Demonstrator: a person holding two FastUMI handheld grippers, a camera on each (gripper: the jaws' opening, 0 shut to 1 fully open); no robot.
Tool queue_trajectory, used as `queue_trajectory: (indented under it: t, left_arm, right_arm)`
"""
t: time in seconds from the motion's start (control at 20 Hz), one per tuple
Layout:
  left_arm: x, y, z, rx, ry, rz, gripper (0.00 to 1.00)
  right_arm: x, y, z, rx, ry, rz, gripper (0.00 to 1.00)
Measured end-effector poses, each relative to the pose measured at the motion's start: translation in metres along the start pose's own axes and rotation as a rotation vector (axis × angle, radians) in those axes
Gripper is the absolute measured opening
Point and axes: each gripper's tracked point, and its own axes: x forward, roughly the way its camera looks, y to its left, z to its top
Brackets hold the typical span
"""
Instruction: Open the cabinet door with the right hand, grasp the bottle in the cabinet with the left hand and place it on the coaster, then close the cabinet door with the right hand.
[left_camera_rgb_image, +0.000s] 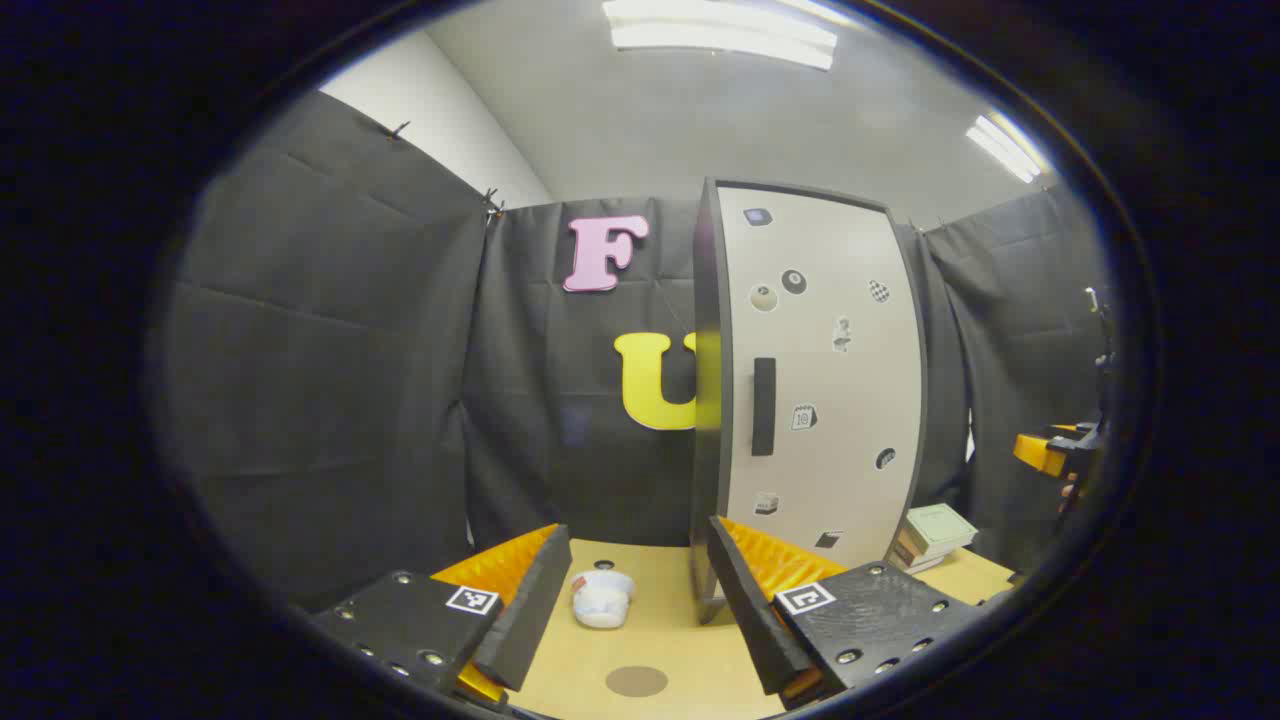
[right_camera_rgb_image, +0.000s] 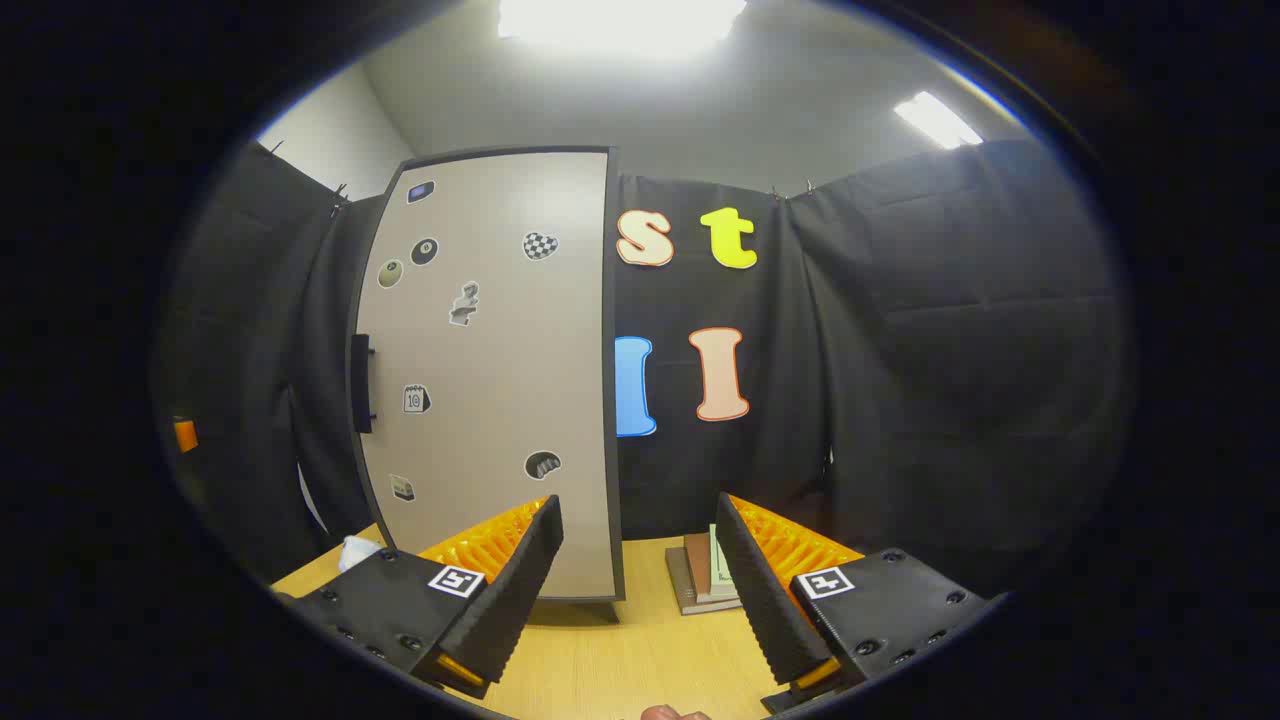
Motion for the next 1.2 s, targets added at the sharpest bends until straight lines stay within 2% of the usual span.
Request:
queue_trajectory:
  t: [0.8, 1.2]
  left_arm:
    - [-0.013, 0.007, -0.022, 0.019, 0.02, 0.029, 0.85]
    - [-0.027, 0.029, -0.033, 0.036, 0.028, 0.101, 0.85]
  right_arm:
    - [0.011, 0.066, 0.006, -0.047, 0.05, 0.15, 0.97]
    - [0.029, 0.128, 0.03, -0.025, 0.035, 0.256, 0.98]
